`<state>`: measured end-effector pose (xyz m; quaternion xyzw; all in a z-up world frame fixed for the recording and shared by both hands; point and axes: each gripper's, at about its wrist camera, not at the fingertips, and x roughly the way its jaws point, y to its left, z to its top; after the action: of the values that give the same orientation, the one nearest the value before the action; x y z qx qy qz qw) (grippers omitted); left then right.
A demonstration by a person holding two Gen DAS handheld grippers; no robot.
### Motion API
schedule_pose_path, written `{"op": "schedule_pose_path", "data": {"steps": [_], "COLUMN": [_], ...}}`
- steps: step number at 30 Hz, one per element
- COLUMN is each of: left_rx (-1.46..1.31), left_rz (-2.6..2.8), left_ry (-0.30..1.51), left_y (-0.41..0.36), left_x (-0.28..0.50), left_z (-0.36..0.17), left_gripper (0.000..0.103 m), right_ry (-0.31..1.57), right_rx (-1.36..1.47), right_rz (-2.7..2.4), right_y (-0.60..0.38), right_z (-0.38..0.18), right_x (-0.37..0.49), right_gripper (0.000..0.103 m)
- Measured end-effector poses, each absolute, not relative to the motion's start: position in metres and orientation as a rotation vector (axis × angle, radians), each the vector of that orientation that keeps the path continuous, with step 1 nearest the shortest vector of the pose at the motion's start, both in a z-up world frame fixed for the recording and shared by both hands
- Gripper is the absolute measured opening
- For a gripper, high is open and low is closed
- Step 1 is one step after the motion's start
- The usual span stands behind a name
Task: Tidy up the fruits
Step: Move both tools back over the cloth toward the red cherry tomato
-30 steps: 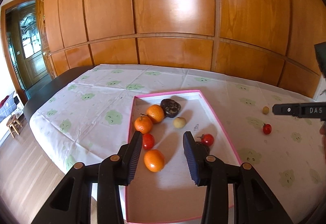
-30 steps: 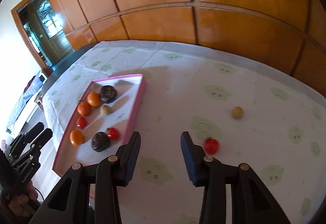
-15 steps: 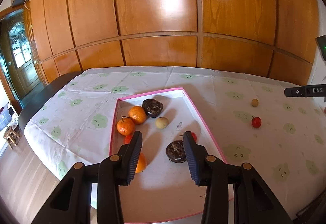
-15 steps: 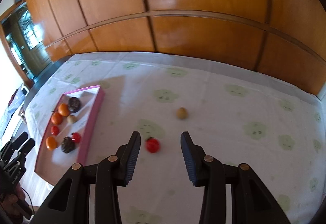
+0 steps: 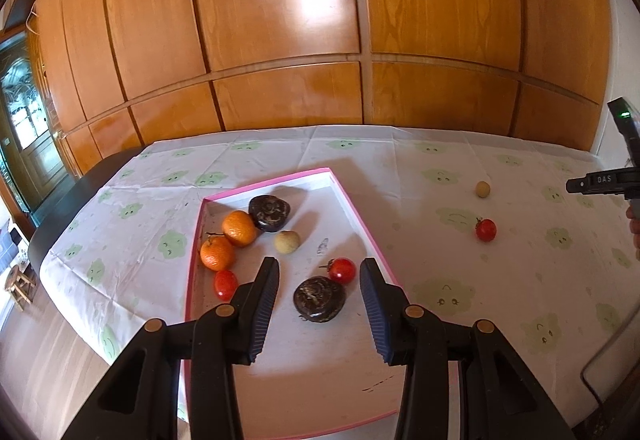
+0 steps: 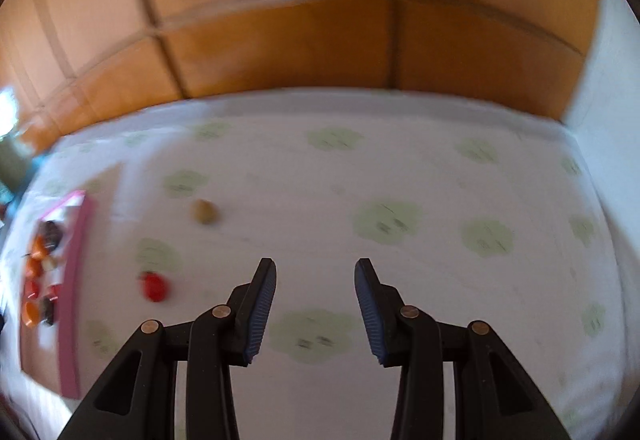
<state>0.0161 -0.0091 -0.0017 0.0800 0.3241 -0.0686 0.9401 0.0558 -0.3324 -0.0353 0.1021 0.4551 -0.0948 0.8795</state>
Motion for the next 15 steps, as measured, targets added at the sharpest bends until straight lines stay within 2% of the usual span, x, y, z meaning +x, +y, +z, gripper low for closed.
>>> {"op": "schedule_pose_path", "data": {"steps": [7, 15], "left_rx": [0.198, 0.236], "left_rz": [-0.176, -0.228], "left_ry": [0.667, 0.656], "left_y": [-0.030, -0.057], "left_x": [0.018, 0.019], "left_z": [-0.005, -0.003], "left_gripper": [0.043, 0.043], "right_ry": [0.931, 0.930], "right_rx": [0.344, 0.355], "right_rz": [-0.229, -0.228], "right_y": [-0.357, -0.356], "right_z": [-0.033, -0.031], "right_x": [0.053, 0.052], "right_gripper": [0.041, 0.041]}}
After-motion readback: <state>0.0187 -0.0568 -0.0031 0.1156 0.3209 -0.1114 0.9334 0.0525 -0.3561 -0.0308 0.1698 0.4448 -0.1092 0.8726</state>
